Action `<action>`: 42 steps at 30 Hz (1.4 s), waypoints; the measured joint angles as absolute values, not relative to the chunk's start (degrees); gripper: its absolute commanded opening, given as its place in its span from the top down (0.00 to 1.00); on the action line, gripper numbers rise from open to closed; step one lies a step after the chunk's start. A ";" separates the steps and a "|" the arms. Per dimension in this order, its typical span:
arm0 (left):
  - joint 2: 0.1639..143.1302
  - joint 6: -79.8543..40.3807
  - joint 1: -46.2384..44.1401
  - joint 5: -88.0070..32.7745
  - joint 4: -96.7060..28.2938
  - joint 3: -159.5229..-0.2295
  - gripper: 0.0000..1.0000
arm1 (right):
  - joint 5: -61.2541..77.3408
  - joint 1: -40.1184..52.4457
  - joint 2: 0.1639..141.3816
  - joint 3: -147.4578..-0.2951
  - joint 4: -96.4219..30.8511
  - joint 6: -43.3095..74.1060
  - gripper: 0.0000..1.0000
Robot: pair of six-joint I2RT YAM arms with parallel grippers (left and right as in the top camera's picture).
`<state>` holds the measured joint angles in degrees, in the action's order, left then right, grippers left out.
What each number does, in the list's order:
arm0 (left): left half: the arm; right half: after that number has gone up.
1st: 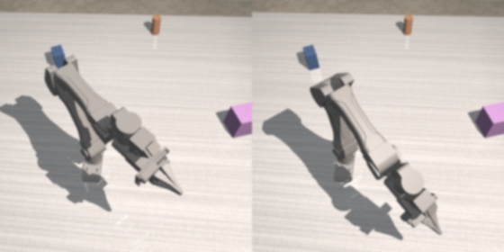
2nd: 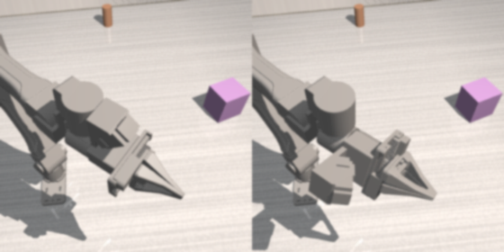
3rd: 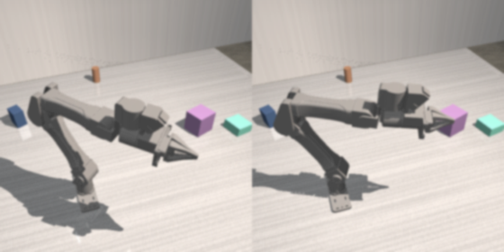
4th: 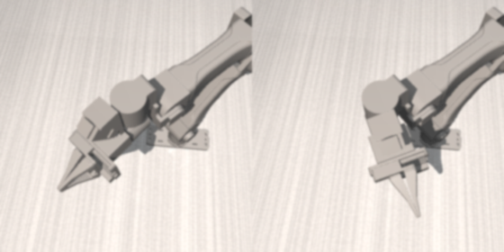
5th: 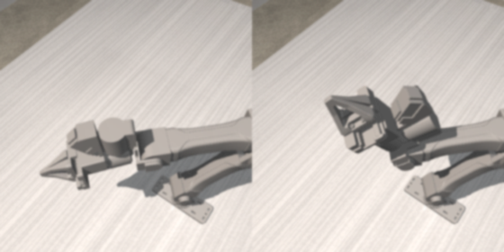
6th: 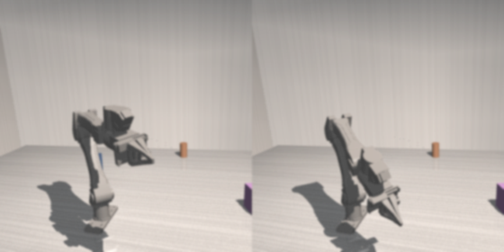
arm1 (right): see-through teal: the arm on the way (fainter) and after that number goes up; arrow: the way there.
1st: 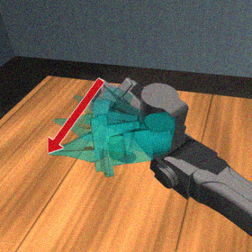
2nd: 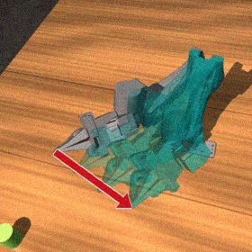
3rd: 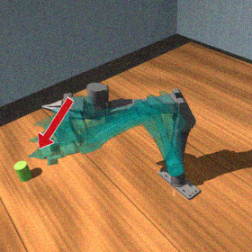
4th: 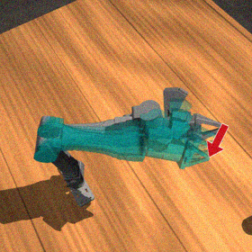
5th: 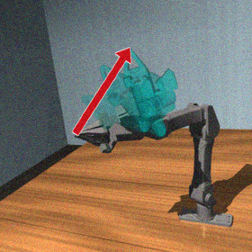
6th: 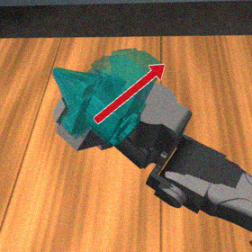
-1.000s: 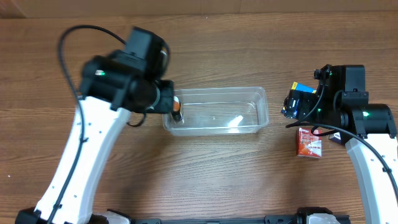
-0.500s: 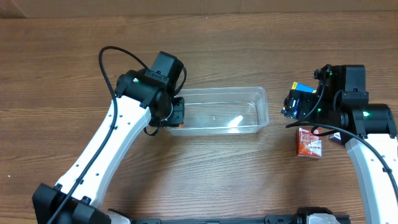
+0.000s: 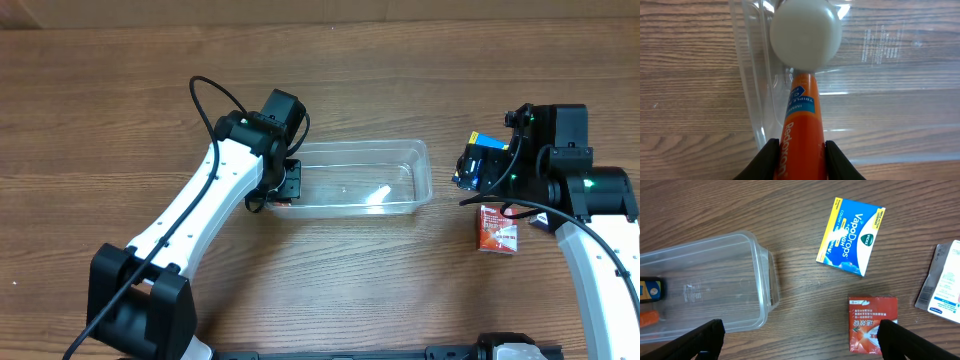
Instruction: Pack container
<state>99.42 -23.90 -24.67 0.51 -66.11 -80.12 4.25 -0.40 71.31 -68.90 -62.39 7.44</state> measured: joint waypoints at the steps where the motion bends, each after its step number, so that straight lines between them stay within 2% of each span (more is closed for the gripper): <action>1: 99.57 -23.90 -24.67 0.60 -66.00 -80.12 0.72 | 4.25 -0.40 71.31 -68.90 -62.39 7.44 0.00; 2: 99.57 -23.90 -24.67 0.67 -65.89 -80.12 0.66 | 4.23 -0.40 71.31 -68.90 -62.43 7.44 0.00; 4: 99.57 -23.75 -24.67 0.69 -65.67 -80.12 0.63 | 4.27 -0.40 71.31 -68.90 -62.39 7.44 0.00; 6: 99.57 -23.94 -24.67 0.86 -65.39 -80.12 0.55 | 4.23 -0.40 71.31 -68.90 -62.46 7.46 0.00; 17: 99.57 -23.97 -24.67 0.91 -65.04 -80.12 0.52 | 4.23 -0.40 71.31 -68.90 -62.43 7.44 0.00; 20: 99.57 -23.94 -24.67 0.91 -65.04 -80.12 0.47 | 4.25 -0.40 71.31 -68.90 -62.41 7.44 0.00; 23: 99.57 -23.77 -24.67 0.93 -65.21 -80.75 0.24 | 4.25 -0.40 71.31 -68.90 -62.39 7.46 0.00; 24: 99.57 -23.68 -24.67 1.02 -65.56 -81.69 0.10 | 4.27 -0.40 71.31 -68.90 -62.43 7.44 0.00; 25: 99.61 -23.16 -24.67 1.17 -65.76 -82.70 0.00 | 4.25 -0.40 71.31 -68.90 -62.41 7.42 0.00; 35: 99.66 -20.58 -23.79 6.07 -74.26 -104.20 0.00 | 4.10 -0.40 71.31 -69.14 -63.05 8.01 0.00; 42: 96.51 -20.64 -13.21 5.37 -78.04 -108.36 0.00 | -2.61 -0.75 71.99 -78.76 -64.25 14.02 0.00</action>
